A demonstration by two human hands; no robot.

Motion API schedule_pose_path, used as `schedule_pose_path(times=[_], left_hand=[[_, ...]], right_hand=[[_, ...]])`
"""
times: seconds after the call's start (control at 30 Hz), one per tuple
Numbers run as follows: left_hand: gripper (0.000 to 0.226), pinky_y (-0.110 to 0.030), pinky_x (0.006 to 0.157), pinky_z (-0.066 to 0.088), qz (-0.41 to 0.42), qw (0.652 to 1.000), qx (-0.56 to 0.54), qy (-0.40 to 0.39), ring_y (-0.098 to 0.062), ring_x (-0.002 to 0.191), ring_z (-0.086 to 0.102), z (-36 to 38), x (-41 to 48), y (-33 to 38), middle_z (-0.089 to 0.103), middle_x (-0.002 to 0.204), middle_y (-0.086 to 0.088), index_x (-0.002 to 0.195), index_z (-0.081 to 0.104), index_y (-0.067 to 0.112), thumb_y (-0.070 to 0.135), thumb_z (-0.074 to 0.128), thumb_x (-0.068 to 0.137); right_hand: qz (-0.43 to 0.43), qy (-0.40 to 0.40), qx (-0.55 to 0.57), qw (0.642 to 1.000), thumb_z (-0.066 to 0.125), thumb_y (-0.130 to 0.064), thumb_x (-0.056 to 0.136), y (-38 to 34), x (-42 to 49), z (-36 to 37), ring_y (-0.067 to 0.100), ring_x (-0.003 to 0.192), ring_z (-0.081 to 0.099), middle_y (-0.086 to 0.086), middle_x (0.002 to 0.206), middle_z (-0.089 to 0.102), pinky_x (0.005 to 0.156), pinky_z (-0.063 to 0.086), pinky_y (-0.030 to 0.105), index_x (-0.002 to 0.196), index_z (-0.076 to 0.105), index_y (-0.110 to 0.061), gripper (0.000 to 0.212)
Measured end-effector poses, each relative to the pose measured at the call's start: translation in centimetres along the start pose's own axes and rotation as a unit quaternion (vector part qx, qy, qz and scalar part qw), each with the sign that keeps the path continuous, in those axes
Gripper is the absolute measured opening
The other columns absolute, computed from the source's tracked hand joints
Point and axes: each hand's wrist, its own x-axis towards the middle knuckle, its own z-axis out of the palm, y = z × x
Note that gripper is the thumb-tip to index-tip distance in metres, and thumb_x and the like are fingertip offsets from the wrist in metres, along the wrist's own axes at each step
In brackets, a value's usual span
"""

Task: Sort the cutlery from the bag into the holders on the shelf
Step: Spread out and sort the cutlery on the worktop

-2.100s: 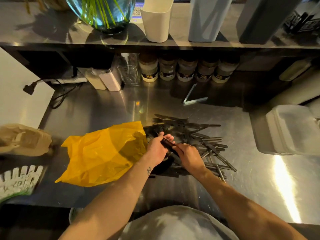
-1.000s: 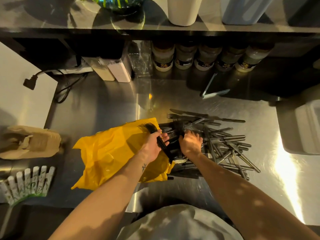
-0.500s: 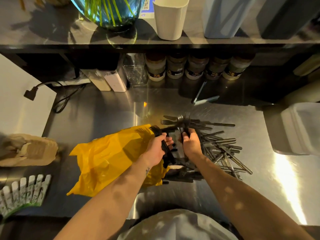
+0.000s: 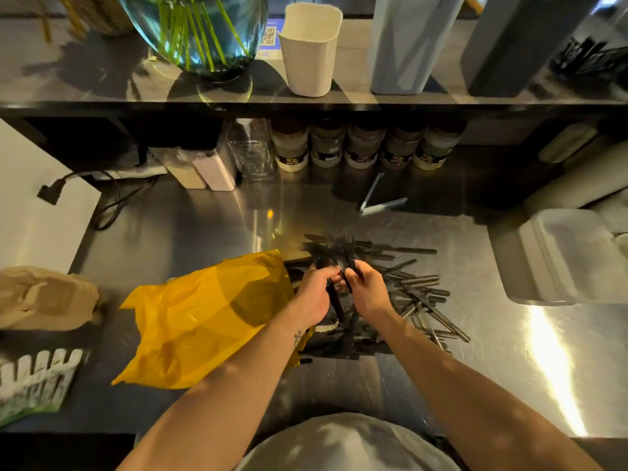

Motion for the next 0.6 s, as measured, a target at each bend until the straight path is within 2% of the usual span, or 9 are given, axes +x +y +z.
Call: schedule_pose_path(times=[0.07, 0.13, 0.2, 0.27, 0.37, 0.47, 0.53, 0.6], left_hand=[[0.022, -0.040, 0.085, 0.053, -0.009, 1.000, 0.009, -0.002, -0.026, 0.103, 0.067, 0.6, -0.3, -0.6, 0.073, 0.109, -0.012, 0.116, 0.066, 0.009, 0.008, 0.065, 0.094], [0.029, -0.039, 0.087, 0.050, -0.022, 1.000, 0.002, 0.007, -0.026, 0.111, 0.065, 1.1, -0.6, -1.1, 0.072, 0.115, -0.012, 0.121, 0.065, 0.008, 0.010, 0.070, 0.092], [0.032, -0.038, 0.089, 0.050, -0.027, 0.999, -0.017, 0.017, -0.024, 0.112, 0.064, 1.5, -0.8, -1.4, 0.072, 0.116, -0.010, 0.120, 0.065, 0.010, 0.012, 0.075, 0.089], [0.037, -0.038, 0.094, 0.052, -0.035, 0.998, -0.048, 0.017, -0.025, 0.113, 0.065, 1.7, -0.6, -1.6, 0.073, 0.115, -0.010, 0.120, 0.068, 0.011, 0.016, 0.080, 0.085], [0.038, -0.035, 0.095, 0.051, -0.047, 0.996, -0.067, 0.020, -0.022, 0.111, 0.065, 2.1, -0.3, -1.6, 0.073, 0.113, -0.009, 0.118, 0.071, 0.008, 0.021, 0.082, 0.084], [0.028, -0.033, 0.093, 0.050, -0.020, 0.998, -0.060, 0.022, -0.021, 0.108, 0.062, 2.5, 0.0, -1.8, 0.070, 0.104, -0.006, 0.115, 0.074, 0.006, 0.018, 0.074, 0.090], [0.018, -0.033, 0.090, 0.051, 0.003, 0.998, -0.055, 0.035, -0.025, 0.113, 0.062, 2.8, -0.1, -2.0, 0.072, 0.110, -0.009, 0.109, 0.074, 0.004, 0.014, 0.067, 0.096], [0.018, -0.037, 0.092, 0.053, 0.004, 0.997, -0.062, 0.039, -0.029, 0.115, 0.065, 3.0, -0.1, -2.0, 0.072, 0.116, -0.014, 0.110, 0.071, 0.001, 0.013, 0.063, 0.098]], right_hand=[[-0.031, -0.008, -0.053, 0.998, 0.048, -0.003, 0.105, 0.3, -0.7, -0.5, 0.017, 0.087, 0.071, 0.004, 0.099, 0.075, 0.079, 0.058, 0.028, 0.110, 0.070, -0.015, 0.026], [-0.053, -0.011, -0.115, 0.992, 0.051, -0.007, 0.104, 0.5, -1.2, -0.9, 0.012, 0.094, 0.070, 0.000, 0.103, 0.074, 0.083, 0.057, 0.025, 0.111, 0.073, -0.018, 0.025], [-0.076, -0.002, -0.171, 0.982, 0.054, -0.012, 0.103, 0.7, -1.6, -1.3, 0.012, 0.097, 0.066, 0.000, 0.104, 0.069, 0.084, 0.053, 0.022, 0.110, 0.073, -0.017, 0.021], [-0.096, -0.002, -0.205, 0.974, 0.056, -0.011, 0.102, 0.8, -2.1, -1.4, 0.013, 0.094, 0.062, 0.001, 0.100, 0.063, 0.079, 0.046, 0.013, 0.107, 0.073, -0.014, 0.018], [-0.121, -0.007, -0.250, 0.961, 0.058, -0.011, 0.102, 0.7, -3.0, -1.4, 0.008, 0.094, 0.059, 0.002, 0.102, 0.061, 0.080, 0.046, 0.010, 0.114, 0.073, -0.013, 0.020], [-0.111, 0.019, -0.244, 0.963, 0.060, -0.010, 0.101, 0.5, -3.3, -1.8, 0.004, 0.089, 0.055, 0.006, 0.106, 0.060, 0.078, 0.041, 0.003, 0.118, 0.073, -0.010, 0.022], [-0.100, 0.032, -0.224, 0.969, 0.063, -0.011, 0.099, 0.0, -3.7, -2.2, 0.003, 0.090, 0.055, 0.003, 0.107, 0.060, 0.078, 0.040, 0.001, 0.120, 0.072, -0.011, 0.023], [-0.090, 0.040, -0.196, 0.976, 0.068, -0.013, 0.097, -0.5, -4.0, -2.7, 0.001, 0.090, 0.058, -0.003, 0.105, 0.060, 0.081, 0.045, 0.004, 0.119, 0.074, -0.016, 0.023]])
